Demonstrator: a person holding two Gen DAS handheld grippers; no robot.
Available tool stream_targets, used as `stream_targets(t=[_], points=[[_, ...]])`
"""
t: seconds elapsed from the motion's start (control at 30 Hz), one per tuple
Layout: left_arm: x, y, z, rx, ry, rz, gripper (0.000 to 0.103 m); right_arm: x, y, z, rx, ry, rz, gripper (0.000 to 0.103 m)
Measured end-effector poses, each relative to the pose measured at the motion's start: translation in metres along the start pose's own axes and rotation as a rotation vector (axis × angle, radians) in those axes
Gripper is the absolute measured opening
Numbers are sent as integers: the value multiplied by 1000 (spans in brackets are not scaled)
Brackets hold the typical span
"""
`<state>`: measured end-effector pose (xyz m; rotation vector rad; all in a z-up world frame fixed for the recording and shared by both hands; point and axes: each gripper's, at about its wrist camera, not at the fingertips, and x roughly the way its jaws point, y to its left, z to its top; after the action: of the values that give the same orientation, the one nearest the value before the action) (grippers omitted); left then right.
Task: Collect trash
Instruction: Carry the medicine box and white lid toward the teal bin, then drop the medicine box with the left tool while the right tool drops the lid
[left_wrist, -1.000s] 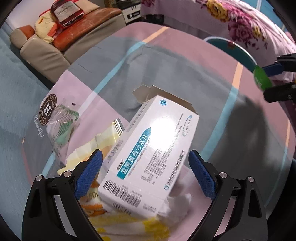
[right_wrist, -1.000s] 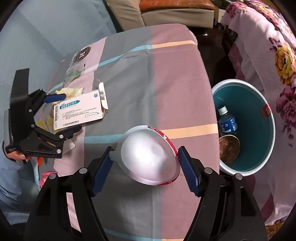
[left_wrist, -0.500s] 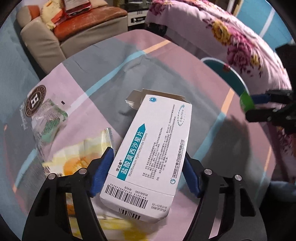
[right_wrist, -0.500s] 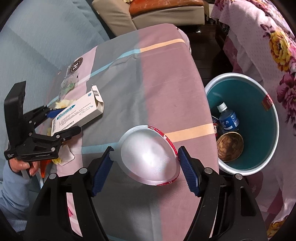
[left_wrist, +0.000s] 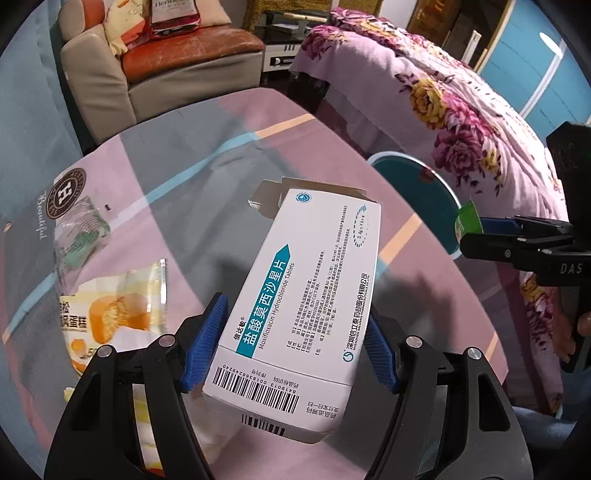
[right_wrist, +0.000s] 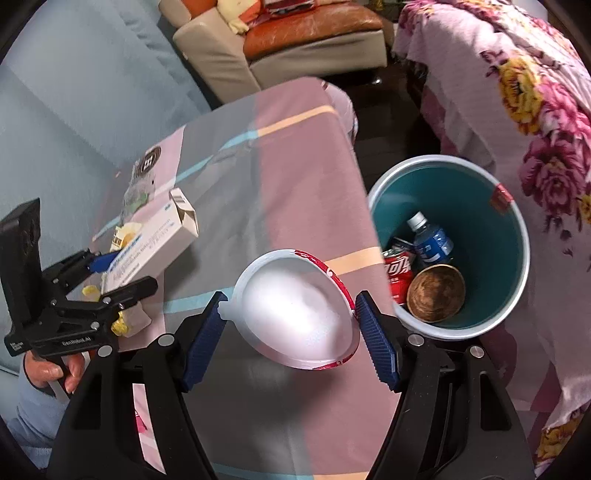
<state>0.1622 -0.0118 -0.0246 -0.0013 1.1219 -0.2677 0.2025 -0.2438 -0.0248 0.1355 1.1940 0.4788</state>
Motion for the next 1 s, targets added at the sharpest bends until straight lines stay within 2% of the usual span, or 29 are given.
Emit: stream_targets(t=[0.27,0.6,1.0], points=[[3,-42,13,35,-9,-26,71,-31,-29,-2,46,-79,-8,68],[28,-104,48,85,-4,-81,71,-69,-95,-2,156,-176,-50,68],[79,-158,83,139,48,-99,71,-74,-146,2,215,-199,-98,68]])
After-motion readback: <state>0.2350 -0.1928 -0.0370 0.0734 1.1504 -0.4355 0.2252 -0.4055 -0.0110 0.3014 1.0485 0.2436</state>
